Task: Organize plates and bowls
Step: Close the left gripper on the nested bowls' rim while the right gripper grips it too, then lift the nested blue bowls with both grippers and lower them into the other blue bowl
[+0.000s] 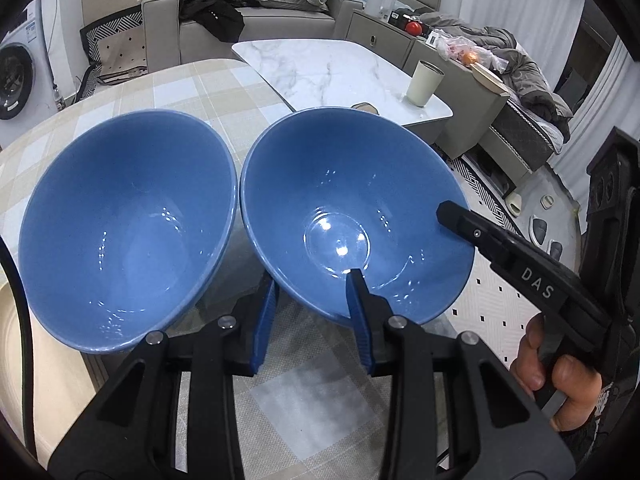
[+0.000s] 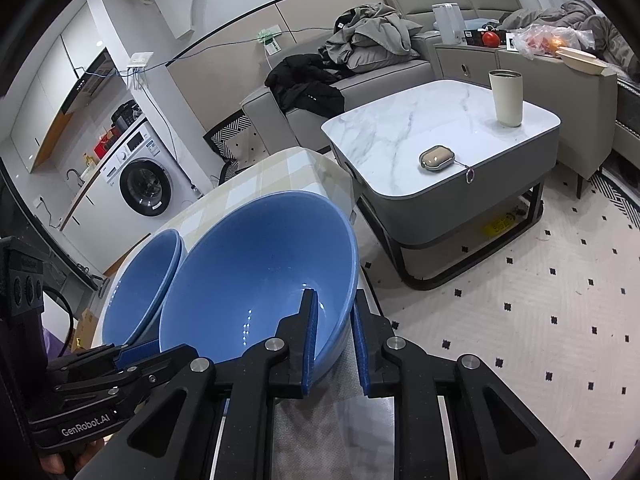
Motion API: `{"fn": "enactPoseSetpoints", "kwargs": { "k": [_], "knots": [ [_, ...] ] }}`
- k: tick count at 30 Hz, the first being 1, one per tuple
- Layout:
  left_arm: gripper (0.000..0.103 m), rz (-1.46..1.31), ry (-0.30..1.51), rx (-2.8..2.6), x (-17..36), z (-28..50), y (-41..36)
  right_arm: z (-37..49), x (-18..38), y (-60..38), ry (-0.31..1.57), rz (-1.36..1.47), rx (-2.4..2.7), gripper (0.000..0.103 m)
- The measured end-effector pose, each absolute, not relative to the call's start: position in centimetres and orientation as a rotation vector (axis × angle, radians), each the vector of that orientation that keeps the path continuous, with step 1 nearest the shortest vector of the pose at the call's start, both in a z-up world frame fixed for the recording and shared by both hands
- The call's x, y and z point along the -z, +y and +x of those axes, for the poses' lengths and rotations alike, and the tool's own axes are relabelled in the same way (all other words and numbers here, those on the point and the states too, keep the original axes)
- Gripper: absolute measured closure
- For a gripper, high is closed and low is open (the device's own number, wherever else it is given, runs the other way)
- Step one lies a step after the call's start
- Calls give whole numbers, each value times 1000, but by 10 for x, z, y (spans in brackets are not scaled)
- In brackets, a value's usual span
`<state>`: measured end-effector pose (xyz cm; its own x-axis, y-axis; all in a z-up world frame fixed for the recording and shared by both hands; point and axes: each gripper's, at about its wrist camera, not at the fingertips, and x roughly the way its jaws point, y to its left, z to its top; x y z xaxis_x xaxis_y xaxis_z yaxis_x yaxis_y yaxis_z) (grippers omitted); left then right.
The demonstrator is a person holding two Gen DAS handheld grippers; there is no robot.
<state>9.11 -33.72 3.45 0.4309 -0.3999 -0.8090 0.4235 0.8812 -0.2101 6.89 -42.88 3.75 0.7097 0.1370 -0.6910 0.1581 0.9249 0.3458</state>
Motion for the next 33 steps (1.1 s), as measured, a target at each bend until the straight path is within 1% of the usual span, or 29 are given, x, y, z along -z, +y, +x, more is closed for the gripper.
{"fn": "enactPoseSetpoints", "kwargs": {
  "k": [8, 18, 33],
  "knots": [
    [71, 27, 972, 535, -49, 79, -333, 62, -51, -428, 755, 385, 20, 85],
    [71, 24, 914, 564, -80, 61, -326, 47, -74, -425, 699, 362, 33, 85],
    [71, 4, 827, 574, -131, 21, -288, 26, -112, -404, 614, 305, -4, 85]
  ]
}}
